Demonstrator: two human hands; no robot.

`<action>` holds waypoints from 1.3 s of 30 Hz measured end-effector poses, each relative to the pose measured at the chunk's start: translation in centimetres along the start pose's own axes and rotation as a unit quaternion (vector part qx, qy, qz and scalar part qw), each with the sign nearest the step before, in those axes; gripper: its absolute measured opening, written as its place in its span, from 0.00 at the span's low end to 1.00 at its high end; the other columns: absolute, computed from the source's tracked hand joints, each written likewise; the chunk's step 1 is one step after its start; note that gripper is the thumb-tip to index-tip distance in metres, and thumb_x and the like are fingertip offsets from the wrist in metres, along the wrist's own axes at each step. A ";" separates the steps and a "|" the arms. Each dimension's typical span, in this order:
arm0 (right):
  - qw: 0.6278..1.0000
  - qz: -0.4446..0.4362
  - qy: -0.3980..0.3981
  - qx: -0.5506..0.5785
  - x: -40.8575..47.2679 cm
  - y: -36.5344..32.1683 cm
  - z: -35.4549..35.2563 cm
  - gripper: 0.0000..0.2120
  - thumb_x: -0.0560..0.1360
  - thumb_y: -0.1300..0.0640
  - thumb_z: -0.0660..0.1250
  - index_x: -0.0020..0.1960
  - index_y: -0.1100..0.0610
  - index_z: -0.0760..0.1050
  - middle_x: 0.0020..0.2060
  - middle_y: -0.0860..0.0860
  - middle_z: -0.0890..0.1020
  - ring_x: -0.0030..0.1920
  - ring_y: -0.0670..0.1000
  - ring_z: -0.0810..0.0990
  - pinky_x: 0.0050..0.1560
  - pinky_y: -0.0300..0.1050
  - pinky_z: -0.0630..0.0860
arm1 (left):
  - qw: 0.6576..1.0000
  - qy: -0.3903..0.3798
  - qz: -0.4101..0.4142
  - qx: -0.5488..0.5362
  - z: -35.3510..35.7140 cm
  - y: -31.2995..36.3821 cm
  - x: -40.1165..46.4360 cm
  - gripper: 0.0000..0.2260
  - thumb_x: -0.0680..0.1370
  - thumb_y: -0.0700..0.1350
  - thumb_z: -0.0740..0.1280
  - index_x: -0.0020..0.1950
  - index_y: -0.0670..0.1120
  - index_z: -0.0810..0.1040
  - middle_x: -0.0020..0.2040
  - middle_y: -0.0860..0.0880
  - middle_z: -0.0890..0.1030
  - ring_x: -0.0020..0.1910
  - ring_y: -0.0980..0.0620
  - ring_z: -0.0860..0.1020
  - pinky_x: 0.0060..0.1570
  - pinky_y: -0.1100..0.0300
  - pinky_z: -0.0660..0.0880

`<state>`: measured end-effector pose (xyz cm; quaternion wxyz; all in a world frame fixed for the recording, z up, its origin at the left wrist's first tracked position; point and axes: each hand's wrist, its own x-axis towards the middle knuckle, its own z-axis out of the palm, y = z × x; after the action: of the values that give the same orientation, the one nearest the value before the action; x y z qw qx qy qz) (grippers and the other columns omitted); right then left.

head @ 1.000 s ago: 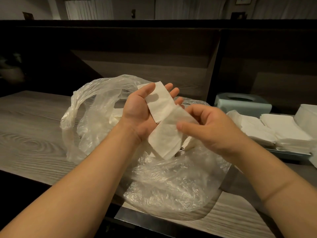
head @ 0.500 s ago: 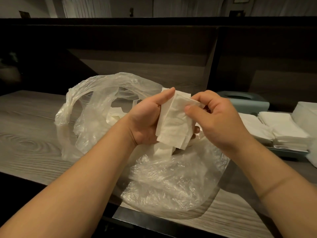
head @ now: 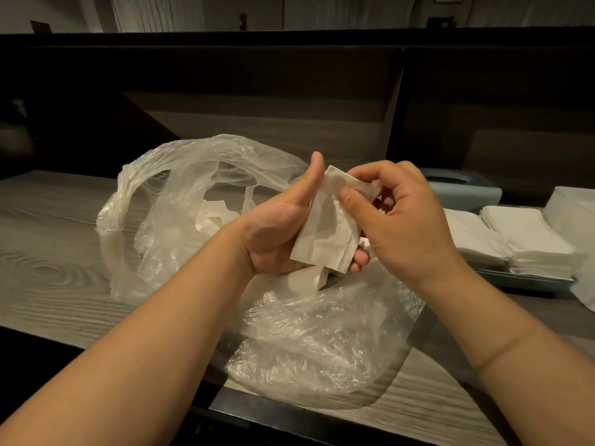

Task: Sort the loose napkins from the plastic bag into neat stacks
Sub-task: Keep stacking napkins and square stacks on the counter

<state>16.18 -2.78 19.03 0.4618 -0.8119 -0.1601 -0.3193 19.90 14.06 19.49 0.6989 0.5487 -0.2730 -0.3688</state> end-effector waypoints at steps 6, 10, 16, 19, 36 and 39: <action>0.998 -0.027 -0.004 -0.051 -0.3 0.0 0.4 0.11 0.79 0.45 0.69 0.59 0.32 0.76 0.50 0.44 0.69 0.58 0.50 0.71 0.60 0.51 0.76 | 1.000 -0.003 -0.015 0.006 0.4 0.1 -0.4 0.30 0.74 0.67 0.63 0.63 0.45 0.81 0.53 0.41 0.81 0.49 0.43 0.81 0.53 0.50 0.81; 0.998 -0.029 0.008 -0.061 -0.3 0.2 0.4 0.15 0.82 0.48 0.65 0.67 0.40 0.76 0.54 0.46 0.69 0.60 0.50 0.71 0.64 0.49 0.73 | 1.000 0.014 -0.020 -0.009 0.4 0.1 -0.4 0.22 0.78 0.58 0.66 0.61 0.42 0.81 0.51 0.39 0.80 0.48 0.42 0.81 0.54 0.48 0.79; 0.998 -0.024 0.059 -0.011 -0.2 0.1 0.5 0.02 0.82 0.50 0.63 0.54 0.47 0.71 0.49 0.44 0.73 0.50 0.45 0.75 0.50 0.40 0.75 | 0.979 0.138 0.045 -0.144 0.2 0.8 -0.2 0.23 0.82 0.56 0.61 0.59 0.40 0.85 0.59 0.40 0.80 0.57 0.38 0.78 0.62 0.42 0.76; 0.999 -0.031 -0.014 0.000 -0.4 -0.2 0.3 0.05 0.83 0.49 0.63 0.48 0.47 0.72 0.41 0.44 0.78 0.40 0.45 0.76 0.38 0.35 0.73 | 0.958 0.205 0.079 -0.186 -0.1 1.3 -0.3 0.25 0.84 0.58 0.58 0.69 0.42 0.79 0.60 0.43 0.82 0.57 0.42 0.81 0.56 0.44 0.81; 0.952 0.057 -0.295 -0.063 -1.4 -0.5 1.0 0.08 0.70 0.45 0.78 0.44 0.45 0.81 0.35 0.39 0.79 0.35 0.39 0.76 0.36 0.33 0.72 | 0.910 0.283 0.151 -0.262 -1.1 1.2 -0.2 0.28 0.81 0.63 0.60 0.70 0.42 0.78 0.51 0.44 0.82 0.44 0.46 0.81 0.50 0.51 0.79; 0.955 0.072 -0.286 -0.038 -1.2 -0.5 1.0 0.05 0.72 0.52 0.76 0.43 0.48 0.80 0.35 0.42 0.80 0.34 0.39 0.75 0.35 0.34 0.73 | 0.913 0.274 0.152 -0.262 -1.1 1.3 -0.2 0.29 0.81 0.63 0.60 0.71 0.42 0.76 0.50 0.44 0.81 0.43 0.46 0.80 0.51 0.51 0.78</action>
<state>15.41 -1.68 18.22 0.3875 -0.8955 -0.2142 -0.0450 20.93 14.98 20.44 0.9126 0.3771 -0.0447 -0.1518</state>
